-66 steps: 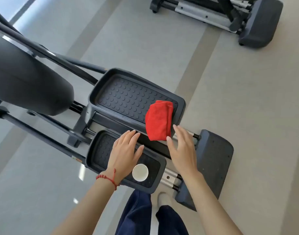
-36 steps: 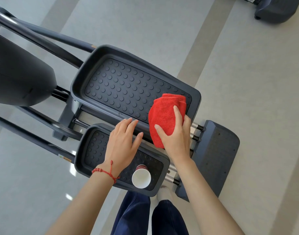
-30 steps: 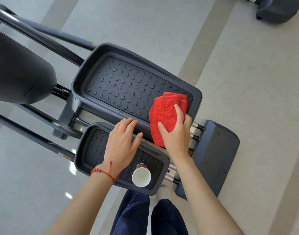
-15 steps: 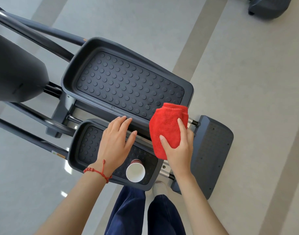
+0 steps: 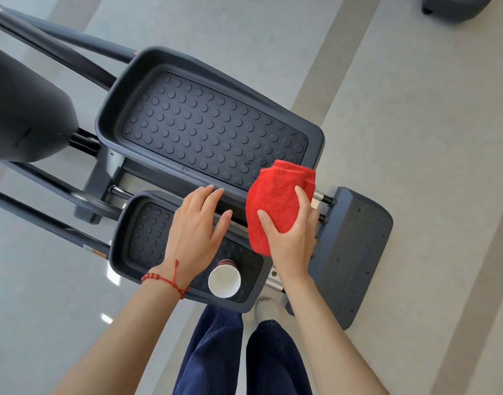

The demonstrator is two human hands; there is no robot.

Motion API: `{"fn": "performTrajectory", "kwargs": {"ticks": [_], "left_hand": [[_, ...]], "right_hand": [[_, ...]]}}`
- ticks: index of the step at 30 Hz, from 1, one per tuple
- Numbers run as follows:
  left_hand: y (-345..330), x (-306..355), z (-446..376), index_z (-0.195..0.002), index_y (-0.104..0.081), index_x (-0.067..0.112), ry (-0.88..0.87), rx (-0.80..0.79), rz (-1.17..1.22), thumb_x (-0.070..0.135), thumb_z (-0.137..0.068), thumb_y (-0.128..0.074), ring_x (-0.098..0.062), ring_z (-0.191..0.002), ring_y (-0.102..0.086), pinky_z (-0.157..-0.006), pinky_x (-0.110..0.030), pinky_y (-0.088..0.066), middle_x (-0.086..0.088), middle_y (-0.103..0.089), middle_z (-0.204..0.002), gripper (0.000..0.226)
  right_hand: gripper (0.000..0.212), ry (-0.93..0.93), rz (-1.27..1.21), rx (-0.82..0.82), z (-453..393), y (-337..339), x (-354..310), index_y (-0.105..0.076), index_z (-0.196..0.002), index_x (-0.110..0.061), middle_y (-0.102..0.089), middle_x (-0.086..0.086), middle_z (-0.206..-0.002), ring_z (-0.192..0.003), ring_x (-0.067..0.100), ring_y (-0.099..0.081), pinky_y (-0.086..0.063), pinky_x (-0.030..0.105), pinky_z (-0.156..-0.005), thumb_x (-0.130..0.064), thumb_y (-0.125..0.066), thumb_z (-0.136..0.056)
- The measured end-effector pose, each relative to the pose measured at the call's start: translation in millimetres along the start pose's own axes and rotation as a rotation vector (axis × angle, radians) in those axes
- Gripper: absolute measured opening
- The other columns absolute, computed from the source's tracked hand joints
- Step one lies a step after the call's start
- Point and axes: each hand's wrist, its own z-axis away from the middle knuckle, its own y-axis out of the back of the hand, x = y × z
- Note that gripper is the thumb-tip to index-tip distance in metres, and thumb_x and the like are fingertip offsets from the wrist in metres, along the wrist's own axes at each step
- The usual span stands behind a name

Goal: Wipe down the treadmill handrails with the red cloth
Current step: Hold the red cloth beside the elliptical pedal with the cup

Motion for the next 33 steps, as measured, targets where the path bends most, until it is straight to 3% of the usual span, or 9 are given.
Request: {"fn": "performTrajectory", "kwargs": {"ticks": [4,7,9,13,17,22,24,28,33], "left_hand": [[0,-1,6,-0.128,-0.049,0.004,-0.004,0.004,-0.003,0.024,-0.092,-0.052,-0.031,-0.127,-0.038,-0.1,-0.044,-0.034,-0.016,-0.049,-0.133,0.042],[1,-2,12,-0.128,-0.048,0.004,-0.004,0.008,-0.011,0.024,-0.092,-0.052,-0.031,-0.128,-0.037,-0.099,-0.044,-0.034,-0.016,-0.049,-0.133,0.042],[2,-3,18,-0.129,-0.047,0.004,-0.003,0.011,-0.018,0.024,-0.092,-0.052,-0.031,-0.129,-0.036,-0.099,-0.045,-0.035,-0.015,-0.048,-0.134,0.042],[2,-3,32,-0.128,-0.048,0.005,0.008,0.03,-0.028,0.025,-0.092,-0.052,-0.031,-0.127,-0.038,-0.097,-0.047,-0.037,-0.015,-0.049,-0.133,0.042],[-2,0,51,-0.128,-0.049,0.005,0.023,0.058,-0.03,0.025,-0.091,-0.053,-0.031,-0.126,-0.039,-0.097,-0.047,-0.037,-0.015,-0.049,-0.133,0.041],[-9,6,88,-0.127,-0.049,0.005,0.056,0.103,-0.039,0.024,-0.092,-0.052,-0.032,-0.126,-0.04,-0.098,-0.048,-0.036,-0.015,-0.05,-0.132,0.041],[-13,11,106,-0.127,-0.05,0.005,0.077,0.125,-0.038,0.023,-0.091,-0.054,-0.033,-0.125,-0.04,-0.097,-0.048,-0.037,-0.015,-0.051,-0.131,0.04],[-23,19,144,-0.127,-0.05,0.005,0.128,0.171,-0.04,0.022,-0.091,-0.055,-0.033,-0.125,-0.04,-0.098,-0.047,-0.036,-0.015,-0.051,-0.131,0.04],[-29,33,194,-0.123,-0.053,0.002,0.174,0.223,-0.046,0.024,-0.091,-0.055,-0.036,-0.12,-0.046,-0.095,-0.048,-0.04,-0.018,-0.055,-0.126,0.039]], "right_hand": [[0.073,-0.025,-0.062,-0.042,0,5,-1,-0.026,-0.133,-0.051,-0.039,-0.007,-0.111,-0.093,-0.018,-0.044,-0.036,-0.003,-0.068,-0.043,-0.07,-0.076],[0.074,-0.026,-0.106,-0.072,1,10,-1,-0.02,-0.131,-0.059,-0.042,-0.003,-0.121,-0.1,0.0,-0.048,-0.034,-0.004,-0.076,-0.039,-0.069,-0.078],[0.07,-0.001,-0.115,-0.076,4,13,0,-0.025,-0.13,-0.058,-0.043,0.001,-0.123,-0.103,0.006,-0.048,-0.033,-0.005,-0.079,-0.035,-0.069,-0.079],[0.052,0.041,-0.153,-0.058,16,18,1,-0.047,-0.119,-0.046,-0.047,0.001,-0.111,-0.098,-0.005,-0.048,-0.033,-0.004,-0.077,-0.026,-0.071,-0.078],[0.048,0.024,-0.174,-0.086,32,27,1,-0.052,-0.116,-0.041,-0.046,-0.003,-0.111,-0.097,-0.006,-0.049,-0.039,0.0,-0.077,-0.023,-0.074,-0.076],[0.053,0.009,-0.176,-0.163,59,51,2,-0.052,-0.122,-0.036,-0.044,-0.006,-0.118,-0.108,0.011,-0.05,-0.05,0.035,-0.089,-0.024,-0.074,-0.075],[0.056,0.027,-0.16,-0.192,69,63,4,-0.048,-0.123,-0.039,-0.044,-0.003,-0.124,-0.113,0.016,-0.049,-0.049,0.042,-0.092,-0.026,-0.074,-0.075],[0.063,0.08,-0.133,-0.252,85,86,9,-0.039,-0.125,-0.047,-0.042,0.002,-0.135,-0.118,0.017,-0.047,-0.047,0.042,-0.095,-0.029,-0.074,-0.075],[0.066,0.172,-0.113,-0.308,103,114,11,-0.035,-0.124,-0.054,-0.044,-0.013,-0.122,-0.107,0.001,-0.049,-0.048,0.031,-0.09,-0.032,-0.074,-0.075]]}}
